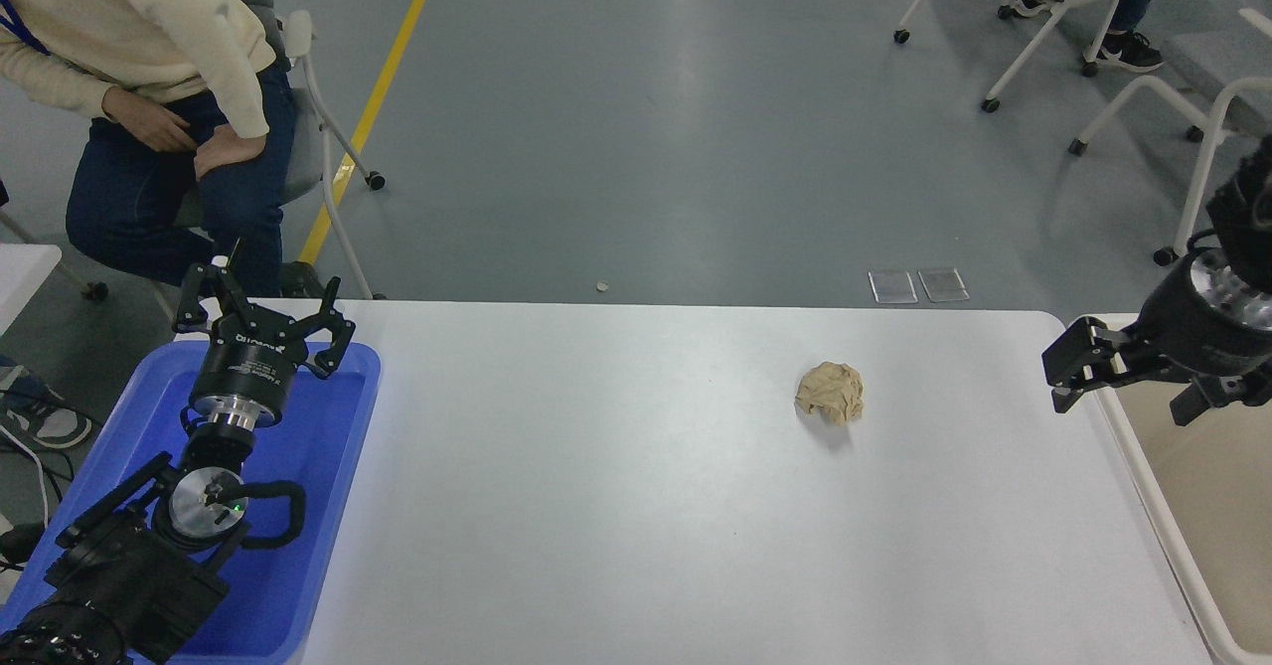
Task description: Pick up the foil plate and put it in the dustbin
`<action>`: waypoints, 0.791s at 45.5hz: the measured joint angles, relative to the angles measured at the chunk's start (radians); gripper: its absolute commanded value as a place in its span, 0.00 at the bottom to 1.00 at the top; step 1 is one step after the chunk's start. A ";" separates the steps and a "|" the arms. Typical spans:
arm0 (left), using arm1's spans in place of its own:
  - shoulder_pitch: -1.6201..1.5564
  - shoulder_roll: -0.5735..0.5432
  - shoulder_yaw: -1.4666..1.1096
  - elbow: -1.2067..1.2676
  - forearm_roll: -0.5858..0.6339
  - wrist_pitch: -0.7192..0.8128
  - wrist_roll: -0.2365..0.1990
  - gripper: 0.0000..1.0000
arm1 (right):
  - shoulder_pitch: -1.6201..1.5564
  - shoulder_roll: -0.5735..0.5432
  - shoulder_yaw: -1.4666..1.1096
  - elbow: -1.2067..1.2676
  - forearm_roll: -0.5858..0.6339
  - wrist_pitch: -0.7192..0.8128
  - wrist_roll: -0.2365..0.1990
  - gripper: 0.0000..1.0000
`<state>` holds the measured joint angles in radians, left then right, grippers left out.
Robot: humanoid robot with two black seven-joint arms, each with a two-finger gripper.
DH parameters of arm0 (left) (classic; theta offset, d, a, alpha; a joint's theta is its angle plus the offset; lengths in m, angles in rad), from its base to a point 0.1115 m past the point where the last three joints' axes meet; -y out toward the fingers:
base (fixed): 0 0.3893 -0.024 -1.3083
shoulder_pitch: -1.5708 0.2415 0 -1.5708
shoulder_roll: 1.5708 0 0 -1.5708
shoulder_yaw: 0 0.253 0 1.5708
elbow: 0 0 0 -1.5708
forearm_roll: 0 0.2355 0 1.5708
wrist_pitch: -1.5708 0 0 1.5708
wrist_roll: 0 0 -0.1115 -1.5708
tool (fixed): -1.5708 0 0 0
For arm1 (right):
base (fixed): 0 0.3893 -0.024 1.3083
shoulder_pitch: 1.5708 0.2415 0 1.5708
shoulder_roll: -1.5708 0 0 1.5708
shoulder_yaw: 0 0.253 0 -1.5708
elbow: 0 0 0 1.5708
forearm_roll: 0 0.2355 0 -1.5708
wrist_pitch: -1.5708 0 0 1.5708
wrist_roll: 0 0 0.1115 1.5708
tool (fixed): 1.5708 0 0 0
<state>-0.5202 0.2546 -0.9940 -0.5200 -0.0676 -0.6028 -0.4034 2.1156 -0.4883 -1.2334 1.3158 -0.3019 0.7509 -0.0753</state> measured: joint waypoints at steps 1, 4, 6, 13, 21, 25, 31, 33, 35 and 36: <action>0.000 0.000 0.000 0.000 0.000 0.000 0.000 1.00 | 0.012 0.007 0.001 0.003 0.000 0.003 0.000 1.00; 0.000 0.000 0.000 0.000 0.000 0.000 0.000 1.00 | 0.057 0.030 0.004 0.012 0.000 0.011 0.000 1.00; 0.000 0.000 0.000 0.000 0.000 0.000 0.000 1.00 | 0.090 0.044 0.005 0.019 0.001 0.017 0.000 1.00; 0.000 0.000 0.000 0.000 0.000 0.003 0.000 1.00 | 0.163 0.073 0.008 0.031 0.014 0.026 0.000 1.00; 0.000 0.000 0.001 0.000 0.000 0.005 0.000 1.00 | 0.200 0.096 0.015 0.038 0.029 0.031 0.000 1.00; 0.000 0.000 0.001 0.000 0.000 0.006 0.000 1.00 | 0.212 0.112 0.018 0.040 0.033 0.032 0.001 1.00; 0.000 0.000 0.001 0.000 0.000 0.007 0.000 1.00 | 0.222 0.140 0.021 0.041 0.038 0.033 0.002 1.00; 0.000 0.000 0.001 0.000 0.000 0.007 0.000 1.00 | 0.223 0.149 0.021 0.041 0.039 0.033 0.003 1.00; 0.000 0.000 0.001 0.000 0.000 0.007 0.000 1.00 | 0.224 0.156 0.019 0.041 0.039 0.034 0.003 1.00; 0.000 0.000 0.001 0.000 0.000 0.007 0.000 1.00 | 0.224 0.161 0.018 0.041 0.040 0.034 0.004 1.00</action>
<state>-0.5201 0.2546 -0.9928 -0.5200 -0.0676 -0.5957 -0.4034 2.3399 -0.3270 -1.2158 1.3568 -0.2619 0.7846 -0.0717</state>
